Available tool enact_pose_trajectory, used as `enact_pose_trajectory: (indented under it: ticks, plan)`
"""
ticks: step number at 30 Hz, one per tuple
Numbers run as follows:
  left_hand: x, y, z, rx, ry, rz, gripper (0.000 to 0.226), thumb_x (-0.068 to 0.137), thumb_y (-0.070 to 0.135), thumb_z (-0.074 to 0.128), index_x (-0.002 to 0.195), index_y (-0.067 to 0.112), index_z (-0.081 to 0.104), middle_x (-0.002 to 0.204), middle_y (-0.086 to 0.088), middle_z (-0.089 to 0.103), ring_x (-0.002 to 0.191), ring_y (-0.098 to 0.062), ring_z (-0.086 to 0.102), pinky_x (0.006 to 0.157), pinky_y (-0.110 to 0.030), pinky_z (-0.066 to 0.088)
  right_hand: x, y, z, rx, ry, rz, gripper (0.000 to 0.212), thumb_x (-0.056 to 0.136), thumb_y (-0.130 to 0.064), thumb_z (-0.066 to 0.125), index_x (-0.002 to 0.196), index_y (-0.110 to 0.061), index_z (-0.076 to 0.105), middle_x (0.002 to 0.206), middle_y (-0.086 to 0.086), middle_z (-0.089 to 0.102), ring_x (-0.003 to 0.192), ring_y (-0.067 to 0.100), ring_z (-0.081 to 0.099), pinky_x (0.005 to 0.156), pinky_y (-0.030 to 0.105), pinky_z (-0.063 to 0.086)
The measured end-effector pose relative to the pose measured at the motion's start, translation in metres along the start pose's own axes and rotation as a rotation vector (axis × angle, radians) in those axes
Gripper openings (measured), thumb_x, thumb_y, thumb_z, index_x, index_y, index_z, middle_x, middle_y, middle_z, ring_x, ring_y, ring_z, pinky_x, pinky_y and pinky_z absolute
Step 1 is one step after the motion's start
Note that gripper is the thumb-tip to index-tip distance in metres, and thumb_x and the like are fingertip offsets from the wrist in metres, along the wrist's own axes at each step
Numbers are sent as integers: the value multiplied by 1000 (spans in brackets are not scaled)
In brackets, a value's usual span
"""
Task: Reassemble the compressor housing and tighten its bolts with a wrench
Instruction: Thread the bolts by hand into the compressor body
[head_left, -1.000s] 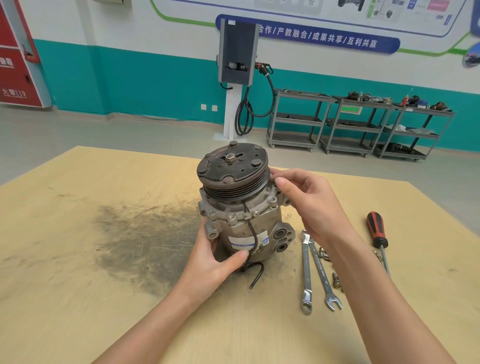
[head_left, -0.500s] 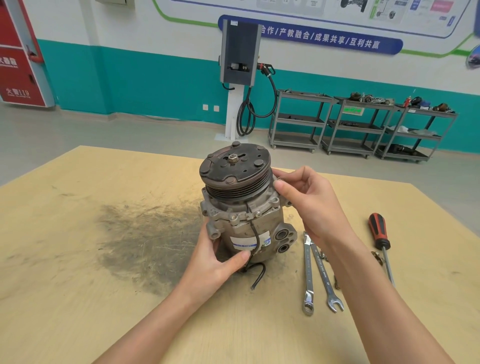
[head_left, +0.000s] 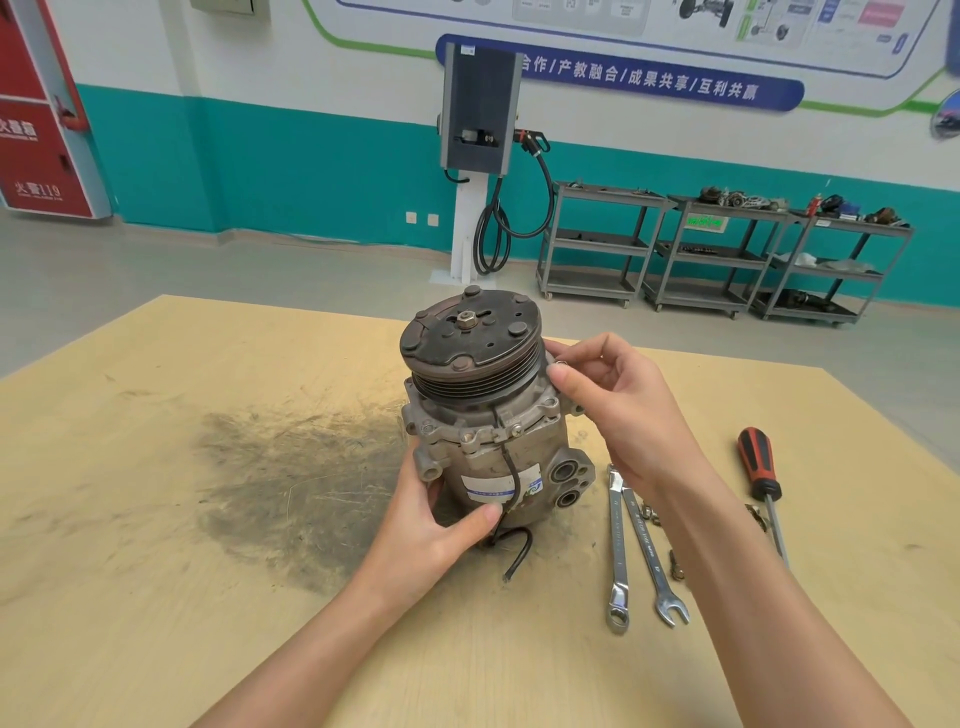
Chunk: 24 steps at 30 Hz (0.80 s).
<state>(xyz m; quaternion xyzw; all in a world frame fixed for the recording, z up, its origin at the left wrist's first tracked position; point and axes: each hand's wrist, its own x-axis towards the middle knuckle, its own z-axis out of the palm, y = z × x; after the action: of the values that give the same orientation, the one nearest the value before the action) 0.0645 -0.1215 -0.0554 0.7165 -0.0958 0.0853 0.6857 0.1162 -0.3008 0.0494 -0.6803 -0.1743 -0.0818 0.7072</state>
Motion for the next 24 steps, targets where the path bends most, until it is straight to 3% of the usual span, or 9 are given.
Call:
enact_pose_trajectory:
  ticks: [4, 9, 15, 21, 24]
  plan:
    - [0, 1, 1, -3, 0, 0, 85, 74, 22, 77, 146, 17, 32, 143, 10, 53, 133, -3, 47, 114, -27, 35, 0, -3, -7, -74, -59, 36, 15, 94, -2, 56, 90, -11, 67, 110, -1, 72, 108, 14, 65, 91, 35, 52]
    - [-1, 2, 1, -18, 6, 3, 83, 74, 21, 76, 145, 17, 33, 142, 9, 54, 131, -2, 48, 111, -21, 37, 1, 1, 0, 35, -3, -8, 12, 88, 5, 61, 84, -4, 54, 97, -3, 75, 98, 13, 70, 76, 21, 55]
    - [-1, 2, 1, -21, 1, 7, 82, 74, 23, 77, 144, 21, 34, 141, 12, 54, 131, 0, 48, 108, -15, 37, 1, -2, -7, -61, -76, 28, 15, 93, -1, 57, 92, -11, 68, 108, -2, 72, 104, 13, 67, 89, 30, 54]
    - [0, 2, 2, -38, 2, 2, 83, 73, 19, 76, 144, 17, 33, 141, 9, 54, 130, -1, 50, 105, -14, 39, 0, 2, 1, 16, 4, -22, 15, 87, 6, 62, 83, -6, 54, 94, -9, 75, 91, 9, 70, 70, 18, 53]
    - [0, 1, 2, -41, 5, 5, 84, 73, 19, 76, 144, 16, 33, 140, 8, 54, 130, -2, 50, 107, -15, 38, 0, -1, -4, -16, -52, 13, 9, 90, 2, 60, 89, -8, 60, 101, -4, 74, 97, 12, 69, 76, 24, 54]
